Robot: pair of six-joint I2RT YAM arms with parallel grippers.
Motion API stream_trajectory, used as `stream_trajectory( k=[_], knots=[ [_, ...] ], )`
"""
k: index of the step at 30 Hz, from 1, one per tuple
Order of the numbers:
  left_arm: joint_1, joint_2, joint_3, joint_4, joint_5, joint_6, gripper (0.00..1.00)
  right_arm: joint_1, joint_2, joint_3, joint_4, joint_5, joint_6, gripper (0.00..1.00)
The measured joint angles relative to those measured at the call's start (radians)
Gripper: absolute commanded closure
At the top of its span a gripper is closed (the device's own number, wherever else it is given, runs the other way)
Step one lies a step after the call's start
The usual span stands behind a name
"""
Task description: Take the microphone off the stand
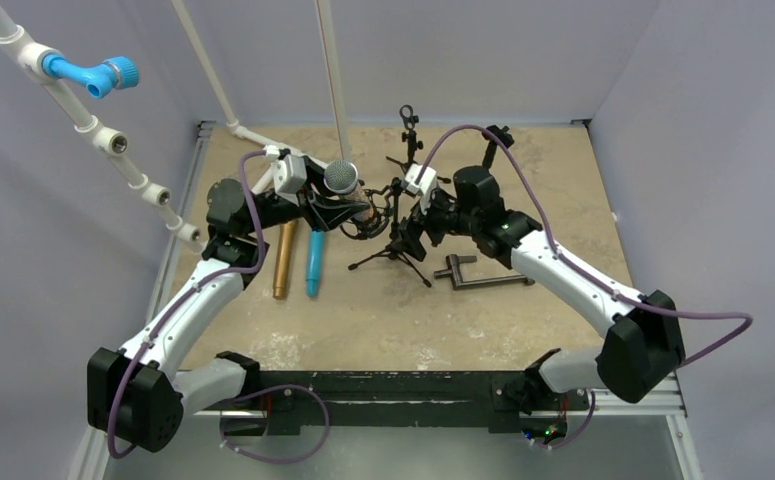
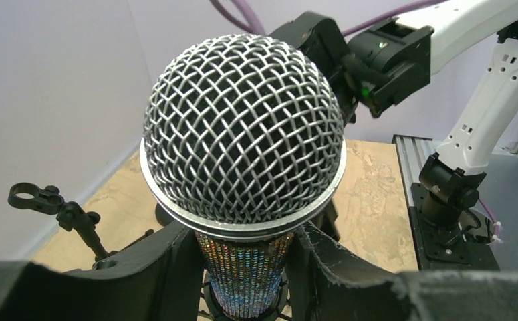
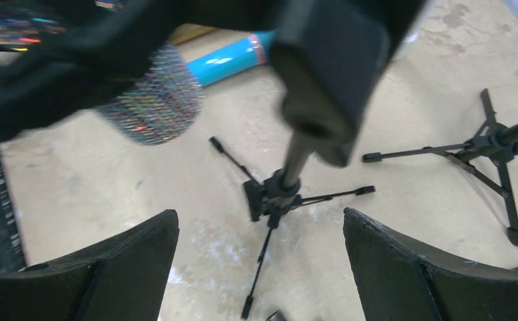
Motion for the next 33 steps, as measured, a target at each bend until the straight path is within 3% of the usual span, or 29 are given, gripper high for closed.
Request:
stream_trajectory(
  k=[6,11,22,33],
  knots=[
    [-0.004,-0.004,-0.005,0.008,-0.007,-0.004,1.00,0.001,-0.083,0.097,-0.258,-0.143,-0.048,0.14],
    [-0.005,-0.005,-0.006,0.008,-0.010,-0.004,1.00,0.001,-0.137,0.125,-0.362,-0.247,-0.016,0.15],
    [-0.006,-0.021,-0.023,0.009,-0.029,-0.003,1.00,-0.065,-0.057,0.132,-0.223,-0.389,0.379,0.23],
    [-0.008,-0.026,-0.034,0.016,-0.036,-0.002,1.00,-0.068,0.018,0.179,-0.103,-0.436,0.573,0.26]
  ],
)
